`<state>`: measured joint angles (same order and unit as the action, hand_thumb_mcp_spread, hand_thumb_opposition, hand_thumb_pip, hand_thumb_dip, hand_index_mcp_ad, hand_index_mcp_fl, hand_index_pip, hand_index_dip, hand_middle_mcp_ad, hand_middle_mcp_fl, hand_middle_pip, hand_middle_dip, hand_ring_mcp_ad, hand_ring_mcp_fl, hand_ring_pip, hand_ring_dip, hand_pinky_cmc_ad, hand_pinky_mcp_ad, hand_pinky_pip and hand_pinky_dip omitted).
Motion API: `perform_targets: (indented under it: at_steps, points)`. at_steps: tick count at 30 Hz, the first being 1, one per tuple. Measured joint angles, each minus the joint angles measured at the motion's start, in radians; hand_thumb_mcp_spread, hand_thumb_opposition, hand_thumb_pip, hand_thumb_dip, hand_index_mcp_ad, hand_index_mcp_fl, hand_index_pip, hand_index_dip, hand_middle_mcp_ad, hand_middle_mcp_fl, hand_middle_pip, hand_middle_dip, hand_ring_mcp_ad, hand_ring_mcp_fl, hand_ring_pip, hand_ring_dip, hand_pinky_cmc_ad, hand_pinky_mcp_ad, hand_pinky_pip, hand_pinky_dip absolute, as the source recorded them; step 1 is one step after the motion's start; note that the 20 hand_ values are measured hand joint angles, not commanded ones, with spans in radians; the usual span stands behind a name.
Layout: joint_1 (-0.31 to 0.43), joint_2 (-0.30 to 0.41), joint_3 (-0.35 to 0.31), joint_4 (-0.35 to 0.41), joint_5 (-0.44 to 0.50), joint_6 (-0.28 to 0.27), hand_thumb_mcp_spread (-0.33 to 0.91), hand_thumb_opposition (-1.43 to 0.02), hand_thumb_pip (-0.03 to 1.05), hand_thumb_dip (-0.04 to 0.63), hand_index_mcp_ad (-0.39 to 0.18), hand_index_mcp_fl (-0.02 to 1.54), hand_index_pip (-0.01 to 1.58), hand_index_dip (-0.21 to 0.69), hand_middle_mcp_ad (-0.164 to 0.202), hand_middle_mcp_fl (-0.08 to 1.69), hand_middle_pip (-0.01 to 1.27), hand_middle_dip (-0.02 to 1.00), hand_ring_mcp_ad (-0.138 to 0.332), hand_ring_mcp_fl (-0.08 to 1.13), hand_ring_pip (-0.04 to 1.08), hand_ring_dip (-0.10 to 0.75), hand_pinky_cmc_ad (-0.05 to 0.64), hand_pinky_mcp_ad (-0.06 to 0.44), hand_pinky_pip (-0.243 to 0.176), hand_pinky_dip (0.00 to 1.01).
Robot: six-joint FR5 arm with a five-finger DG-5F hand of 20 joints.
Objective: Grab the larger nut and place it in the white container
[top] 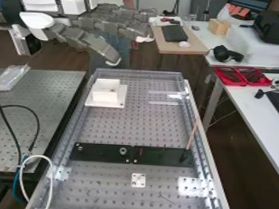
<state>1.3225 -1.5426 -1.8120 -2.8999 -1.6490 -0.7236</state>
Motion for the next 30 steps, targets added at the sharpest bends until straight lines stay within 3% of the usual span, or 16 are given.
perform_targets:
  at_steps: [30]
  points:
    - [0.001,0.018,-0.012,0.006,-0.017,0.016,0.15,-0.79,0.75,0.176,-0.159,0.06,0.29,-0.171,0.04,0.12,0.12,0.25,0.124,0.0,0.1,0.126,0.358,0.293,-0.089,0.47]
